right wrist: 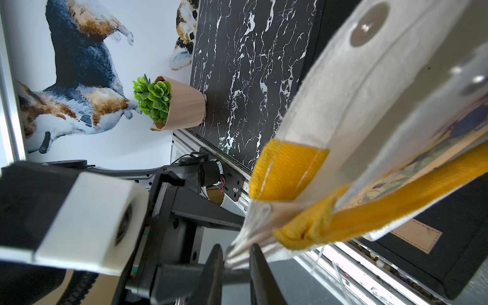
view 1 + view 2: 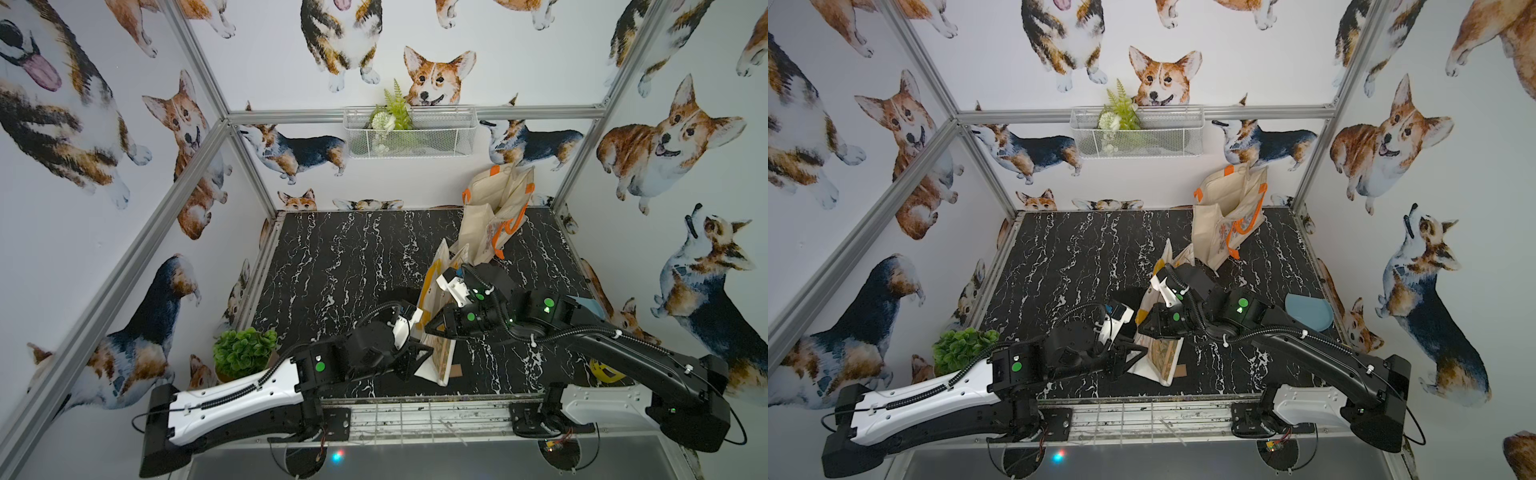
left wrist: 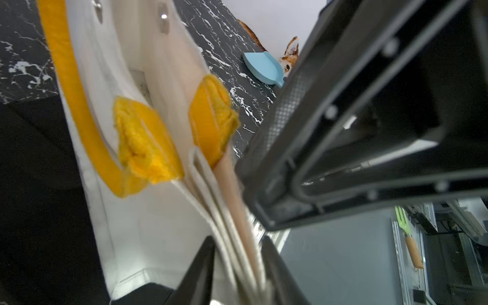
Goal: Put away the canvas bag
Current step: Press the canvas bag.
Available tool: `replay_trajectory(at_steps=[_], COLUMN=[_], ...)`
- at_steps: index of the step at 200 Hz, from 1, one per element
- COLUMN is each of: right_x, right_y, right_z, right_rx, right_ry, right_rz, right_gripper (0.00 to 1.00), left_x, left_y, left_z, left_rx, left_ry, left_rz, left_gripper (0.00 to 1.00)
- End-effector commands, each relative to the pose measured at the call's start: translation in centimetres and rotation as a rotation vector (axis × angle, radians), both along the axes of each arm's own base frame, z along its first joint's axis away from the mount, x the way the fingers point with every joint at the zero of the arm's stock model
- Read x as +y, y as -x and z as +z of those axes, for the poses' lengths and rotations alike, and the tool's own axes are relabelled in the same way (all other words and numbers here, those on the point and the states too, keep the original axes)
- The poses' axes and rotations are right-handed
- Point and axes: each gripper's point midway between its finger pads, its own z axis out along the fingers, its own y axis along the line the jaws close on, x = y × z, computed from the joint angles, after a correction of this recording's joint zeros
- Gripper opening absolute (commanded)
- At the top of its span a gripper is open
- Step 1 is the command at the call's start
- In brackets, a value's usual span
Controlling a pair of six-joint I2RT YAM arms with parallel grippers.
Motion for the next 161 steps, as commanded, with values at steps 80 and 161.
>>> replay_trajectory(at_steps=[80,161], right_x=[-5.2,-13.3], right_y=[-2.3,-5.9], right_z=[3.8,9.7], right_rx=[-0.126,-0.341], right_ry=[0.118,0.220], right_rz=[-0.096,-0.227], right_gripper=[0.25,0.29], left_x=[3.2,0.5], left_y=[-1.4,2.3], left_z=[4.0,9.9], left_rx=[-0.164,-0.567], left_ry=[-0.090,-0.216], left_rz=[0.056,-0.488], left_gripper=[0.00,0.00])
